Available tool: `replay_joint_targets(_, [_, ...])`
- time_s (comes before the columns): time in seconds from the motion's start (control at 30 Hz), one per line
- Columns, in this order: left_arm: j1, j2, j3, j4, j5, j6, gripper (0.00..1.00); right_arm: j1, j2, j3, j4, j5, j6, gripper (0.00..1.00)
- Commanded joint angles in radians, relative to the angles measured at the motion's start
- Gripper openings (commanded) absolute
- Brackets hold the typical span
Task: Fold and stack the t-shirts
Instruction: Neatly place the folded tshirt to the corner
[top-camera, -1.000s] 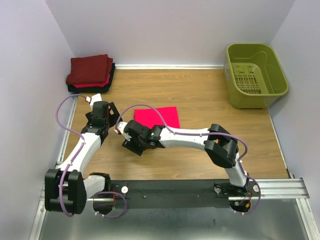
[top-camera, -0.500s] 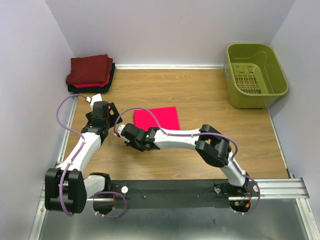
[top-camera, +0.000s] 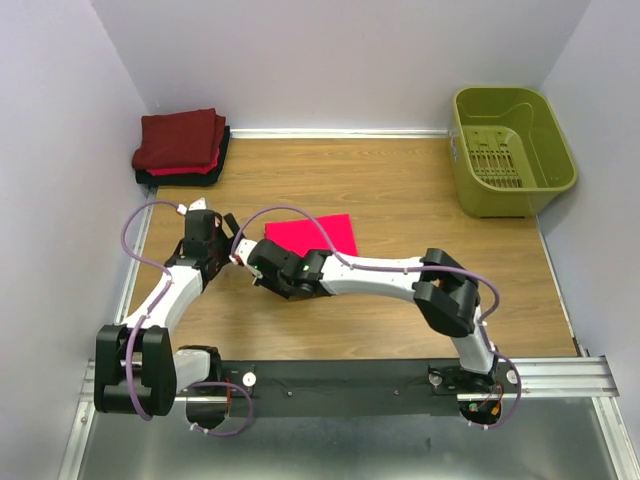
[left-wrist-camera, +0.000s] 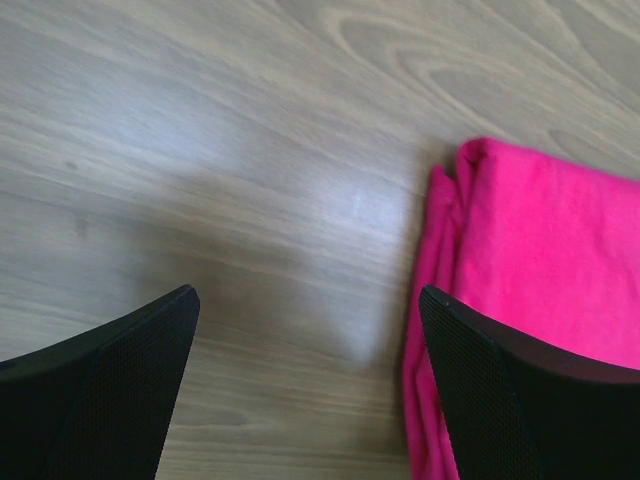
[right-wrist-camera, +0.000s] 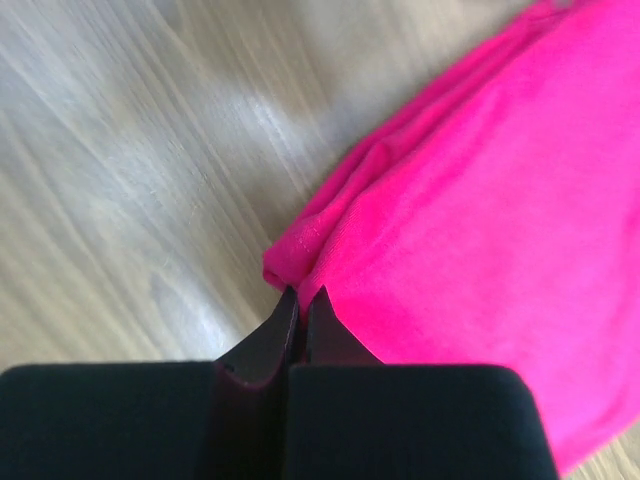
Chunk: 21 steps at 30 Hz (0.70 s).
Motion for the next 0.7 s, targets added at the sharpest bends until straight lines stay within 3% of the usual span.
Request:
replay_joint_targets(0.0, [0.005, 0.018, -0.071, 0.103, 0.214, -0.115, 0.98, -0.013, -0.097, -0.039, 0.053, -0.031, 0.05, 0.01])
replay_joint_targets(0.2, [0.005, 0.051, -0.158, 0.276, 0.404, -0.246, 0.98, -0.032, -0.131, -0.075, 0.067, -0.047, 0.057, 0.01])
replay_joint_targets(0.67, [-0.002, 0.044, -0.275, 0.44, 0.459, -0.376, 0.98, -0.049, -0.145, -0.111, 0.101, -0.079, 0.069, 0.01])
